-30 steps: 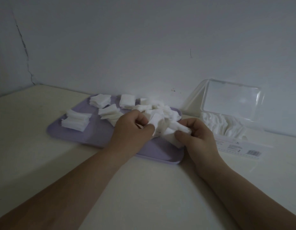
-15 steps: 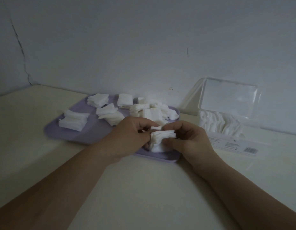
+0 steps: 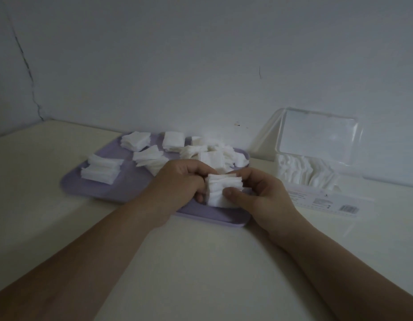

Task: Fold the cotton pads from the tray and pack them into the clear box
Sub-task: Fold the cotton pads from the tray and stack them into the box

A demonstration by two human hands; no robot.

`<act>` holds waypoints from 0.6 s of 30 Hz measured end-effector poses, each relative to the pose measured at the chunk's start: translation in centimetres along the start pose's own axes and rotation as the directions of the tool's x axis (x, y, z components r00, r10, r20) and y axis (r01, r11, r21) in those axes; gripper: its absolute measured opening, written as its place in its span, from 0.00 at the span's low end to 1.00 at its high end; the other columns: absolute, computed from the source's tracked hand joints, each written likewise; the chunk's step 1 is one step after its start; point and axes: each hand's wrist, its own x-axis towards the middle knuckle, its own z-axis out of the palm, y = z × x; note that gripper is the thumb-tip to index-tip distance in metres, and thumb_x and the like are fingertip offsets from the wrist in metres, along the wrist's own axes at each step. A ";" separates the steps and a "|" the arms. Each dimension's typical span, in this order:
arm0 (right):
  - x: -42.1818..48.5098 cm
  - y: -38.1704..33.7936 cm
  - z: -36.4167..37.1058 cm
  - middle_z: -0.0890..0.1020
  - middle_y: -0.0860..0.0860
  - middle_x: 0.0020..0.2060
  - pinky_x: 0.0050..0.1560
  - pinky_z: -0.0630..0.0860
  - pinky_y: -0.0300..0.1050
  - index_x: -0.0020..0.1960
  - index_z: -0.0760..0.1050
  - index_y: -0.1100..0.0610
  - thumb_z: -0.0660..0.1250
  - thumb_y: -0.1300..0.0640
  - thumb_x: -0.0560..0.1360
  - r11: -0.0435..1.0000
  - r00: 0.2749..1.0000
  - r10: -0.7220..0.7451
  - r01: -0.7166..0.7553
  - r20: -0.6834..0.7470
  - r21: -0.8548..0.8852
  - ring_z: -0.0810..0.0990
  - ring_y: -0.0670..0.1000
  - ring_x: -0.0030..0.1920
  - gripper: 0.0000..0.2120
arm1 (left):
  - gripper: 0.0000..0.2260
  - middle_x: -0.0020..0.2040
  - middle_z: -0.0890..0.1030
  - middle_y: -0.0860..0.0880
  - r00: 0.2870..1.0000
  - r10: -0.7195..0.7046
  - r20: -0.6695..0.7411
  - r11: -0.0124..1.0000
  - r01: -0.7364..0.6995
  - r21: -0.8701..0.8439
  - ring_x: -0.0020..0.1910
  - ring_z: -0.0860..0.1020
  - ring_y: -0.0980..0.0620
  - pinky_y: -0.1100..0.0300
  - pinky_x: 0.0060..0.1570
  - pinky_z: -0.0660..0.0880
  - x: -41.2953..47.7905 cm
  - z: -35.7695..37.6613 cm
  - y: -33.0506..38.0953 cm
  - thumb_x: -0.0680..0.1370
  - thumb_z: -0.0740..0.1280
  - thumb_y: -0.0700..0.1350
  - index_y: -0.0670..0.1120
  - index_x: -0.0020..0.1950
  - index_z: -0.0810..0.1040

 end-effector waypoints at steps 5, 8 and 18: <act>0.2 0.3 -0.2 0.87 0.52 0.45 0.52 0.82 0.52 0.51 0.80 0.54 0.75 0.61 0.73 0.994 0.968 -0.019 -0.010 -0.250 -0.112 0.85 0.50 0.47 0.08 | 0.11 0.37 0.80 0.55 0.961 0.112 -0.252 0.974 -0.056 0.220 0.28 0.74 0.60 0.70 0.28 0.69 0.5 0.9 -0.9 0.73 0.69 0.35 0.52 0.44 0.85; 0.2 0.2 0.0 0.85 0.49 0.47 0.50 0.81 0.45 0.57 0.78 0.53 0.73 0.62 0.75 0.986 0.949 -0.044 -0.010 -0.313 -0.169 0.84 0.47 0.47 0.12 | 0.12 0.45 0.80 0.57 0.982 0.089 -0.166 0.953 -0.035 0.301 0.31 0.76 0.65 0.75 0.31 0.67 1.0 1.0 -1.2 0.73 0.72 0.39 0.55 0.49 0.86; 0.0 0.0 -0.1 0.87 0.49 0.46 0.51 0.81 0.47 0.53 0.80 0.52 0.72 0.64 0.72 0.997 0.973 0.018 -0.035 -0.228 -0.070 0.85 0.48 0.47 0.12 | 0.07 0.40 0.82 0.52 0.957 0.136 -0.255 0.985 -0.103 0.139 0.32 0.76 0.61 0.73 0.35 0.72 0.4 0.7 -1.2 0.74 0.77 0.43 0.52 0.49 0.85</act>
